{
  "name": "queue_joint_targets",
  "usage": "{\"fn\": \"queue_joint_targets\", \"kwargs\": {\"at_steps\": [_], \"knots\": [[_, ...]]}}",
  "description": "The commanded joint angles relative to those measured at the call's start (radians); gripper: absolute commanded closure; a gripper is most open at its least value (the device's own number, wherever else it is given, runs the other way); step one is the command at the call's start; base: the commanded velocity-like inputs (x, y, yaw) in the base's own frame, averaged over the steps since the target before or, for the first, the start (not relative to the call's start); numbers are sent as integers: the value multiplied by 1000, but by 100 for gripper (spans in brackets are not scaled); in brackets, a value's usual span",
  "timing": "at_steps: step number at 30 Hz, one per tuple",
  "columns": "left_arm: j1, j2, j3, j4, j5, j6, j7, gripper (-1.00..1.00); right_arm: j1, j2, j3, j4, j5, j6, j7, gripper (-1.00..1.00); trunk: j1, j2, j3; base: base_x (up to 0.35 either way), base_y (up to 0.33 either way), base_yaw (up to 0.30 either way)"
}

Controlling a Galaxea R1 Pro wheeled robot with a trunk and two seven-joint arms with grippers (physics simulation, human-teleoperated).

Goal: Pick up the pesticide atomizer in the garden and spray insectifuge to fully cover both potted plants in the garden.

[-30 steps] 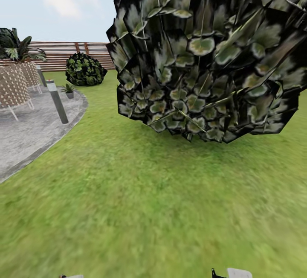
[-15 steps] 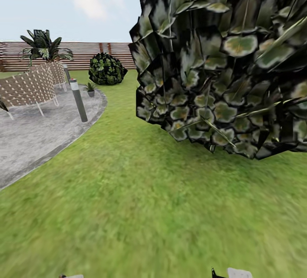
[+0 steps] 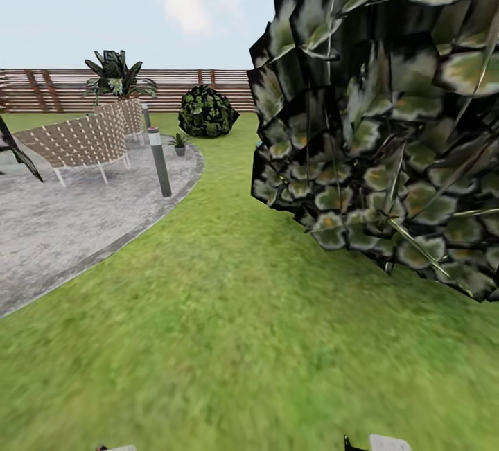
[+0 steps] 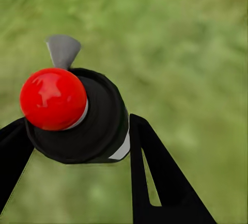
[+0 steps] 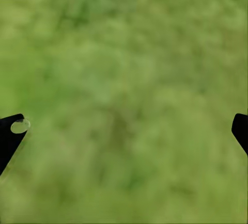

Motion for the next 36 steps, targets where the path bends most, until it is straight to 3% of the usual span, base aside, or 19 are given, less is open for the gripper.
{"fn": "queue_joint_targets", "kwargs": {"at_steps": [1,16,36], "knots": [[-1,0,5,1,-11,-4,5,100,0,0,9,0,-5,-2,-4,-100,0,0,-1,340,0,275],[-1,0,4,3,-11,-3,5,100,0,0,9,0,-5,-2,-4,-100,0,0,-1,340,0,233],[-1,0,4,2,-11,-3,5,100,0,0,9,0,-5,-2,-4,-100,0,0,-1,340,0,142]]}}
